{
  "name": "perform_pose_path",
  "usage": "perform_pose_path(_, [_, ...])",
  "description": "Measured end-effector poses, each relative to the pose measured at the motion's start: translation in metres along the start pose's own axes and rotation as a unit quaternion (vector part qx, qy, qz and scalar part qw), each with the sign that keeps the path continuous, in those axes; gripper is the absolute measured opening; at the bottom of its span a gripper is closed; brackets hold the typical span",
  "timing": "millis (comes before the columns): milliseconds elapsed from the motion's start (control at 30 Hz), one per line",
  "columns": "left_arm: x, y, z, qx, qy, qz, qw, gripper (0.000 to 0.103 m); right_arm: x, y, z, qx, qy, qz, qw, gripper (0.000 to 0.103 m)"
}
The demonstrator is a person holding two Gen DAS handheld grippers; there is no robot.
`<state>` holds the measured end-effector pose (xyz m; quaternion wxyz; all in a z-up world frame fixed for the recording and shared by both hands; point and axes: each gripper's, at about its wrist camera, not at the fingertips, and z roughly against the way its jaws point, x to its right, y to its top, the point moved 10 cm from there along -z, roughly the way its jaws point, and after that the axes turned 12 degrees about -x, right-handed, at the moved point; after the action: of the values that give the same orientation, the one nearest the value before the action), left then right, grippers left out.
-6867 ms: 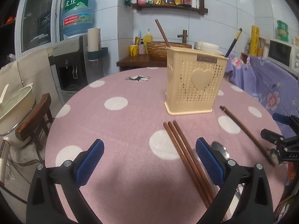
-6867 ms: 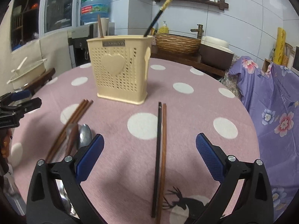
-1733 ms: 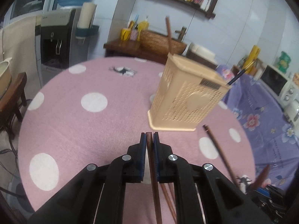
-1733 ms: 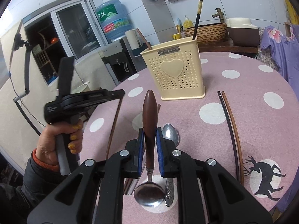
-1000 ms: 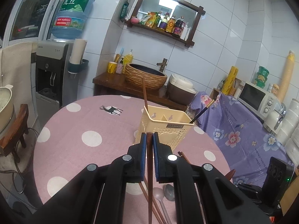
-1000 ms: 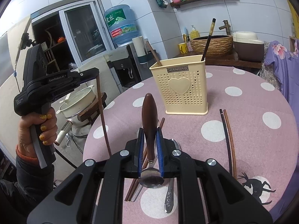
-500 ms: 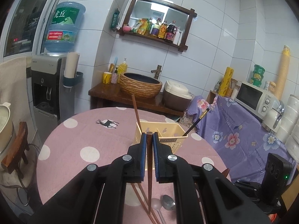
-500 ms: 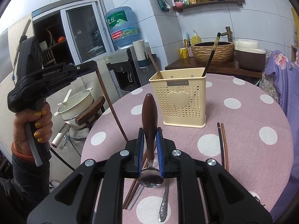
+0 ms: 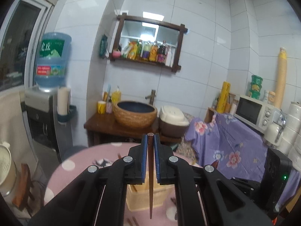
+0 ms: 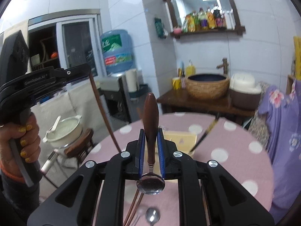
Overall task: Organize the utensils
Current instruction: 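Carry the brown chopstick with the left gripper while the right gripper carries the spoon over the holder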
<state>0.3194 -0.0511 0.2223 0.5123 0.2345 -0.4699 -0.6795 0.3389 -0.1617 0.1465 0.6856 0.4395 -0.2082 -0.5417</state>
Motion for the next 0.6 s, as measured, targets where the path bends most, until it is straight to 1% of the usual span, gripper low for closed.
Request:
perform_pose_path(133, [-0.002,0.035,-0.014,0.022,0.024,0.010,0.9994,0.008,0.014,0.043,-0.011,0.023,-0.031,-0.015,0.999,0.014])
perform_pose_path(267, [-0.006,0.048,-0.037,0.028,0.044,0.019,0.9985,0.008,0.022,0.062,-0.035,0.028,-0.060,-0.018,0.998,0.014])
perform_pose_path(333, [-0.008,0.046,-0.046,0.030,0.056,0.016,0.9978,0.008,0.028,0.065,-0.050,0.027,-0.076,-0.022,0.996,0.014])
perform_pose_path(400, [-0.010,0.036,-0.059,0.023,0.063,0.015,0.9977,0.008,0.033,0.062,-0.064,0.021,-0.088,-0.028,0.995,0.014])
perform_pose_path(500, [-0.016,0.018,-0.073,0.009,0.067,0.021,0.9975,0.008,0.039,0.049,-0.083,0.010,-0.100,-0.032,0.994,0.014])
perform_pose_path(600, [-0.020,0.003,-0.084,0.000,0.071,0.020,0.9973,0.008,0.040,0.033,-0.099,0.000,-0.110,-0.023,0.994,0.014])
